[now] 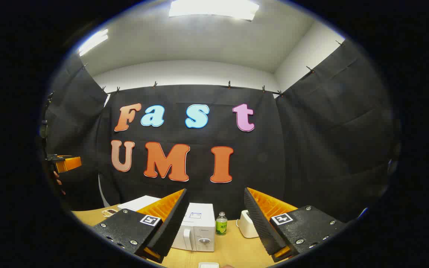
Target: Open the microwave oven with the left hand, put the food in, and close the microwave oven.
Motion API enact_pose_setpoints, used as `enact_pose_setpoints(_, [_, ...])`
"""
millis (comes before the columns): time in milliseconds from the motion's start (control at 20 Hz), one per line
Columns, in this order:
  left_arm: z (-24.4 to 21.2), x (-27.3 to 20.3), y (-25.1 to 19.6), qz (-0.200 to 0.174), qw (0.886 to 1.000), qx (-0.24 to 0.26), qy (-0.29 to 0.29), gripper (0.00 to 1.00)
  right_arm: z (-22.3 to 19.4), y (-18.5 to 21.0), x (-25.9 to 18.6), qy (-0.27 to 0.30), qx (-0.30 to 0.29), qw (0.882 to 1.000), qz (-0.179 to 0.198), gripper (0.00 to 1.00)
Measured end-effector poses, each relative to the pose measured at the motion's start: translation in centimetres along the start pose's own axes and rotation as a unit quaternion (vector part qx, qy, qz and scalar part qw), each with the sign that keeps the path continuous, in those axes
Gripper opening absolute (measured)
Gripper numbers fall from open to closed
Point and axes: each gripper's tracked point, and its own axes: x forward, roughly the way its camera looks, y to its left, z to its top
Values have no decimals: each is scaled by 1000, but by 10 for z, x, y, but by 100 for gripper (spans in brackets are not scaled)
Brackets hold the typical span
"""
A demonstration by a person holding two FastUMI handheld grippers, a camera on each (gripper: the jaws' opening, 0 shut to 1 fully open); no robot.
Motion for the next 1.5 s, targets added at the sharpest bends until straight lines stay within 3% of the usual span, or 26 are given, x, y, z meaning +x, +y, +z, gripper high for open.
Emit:
enact_pose_setpoints(200, [-19, 22, 17, 12, 1000, 14, 18, 88, -22, 31, 29, 24, -24, 999, 13, 96])
enact_pose_setpoints(500, [-32, 44, 12, -15, 1000, -3, 21, 88, -29, 61, 48, 26, -42, 998, 24, 92])
enact_pose_setpoints(750, [-70, 55, 4, -19, 998, -2, 54, 89, -44, 65, 58, 40, -66, 997, 28, 92])
enact_pose_setpoints(950, [-66, 66, -4, -27, 999, 6, 40, 88, -59, 75, 79, 45, -58, 996, 42, 92])
enact_pose_setpoints(1300, [-57, 71, -51, -46, 997, 38, 40, 88, -53, 55, 101, 42, -10, 998, 50, 90])
enact_pose_setpoints(1500, [-54, 65, -92, -68, 997, 27, 40, 88, -32, 16, 93, 21, -45, 999, 20, 90])
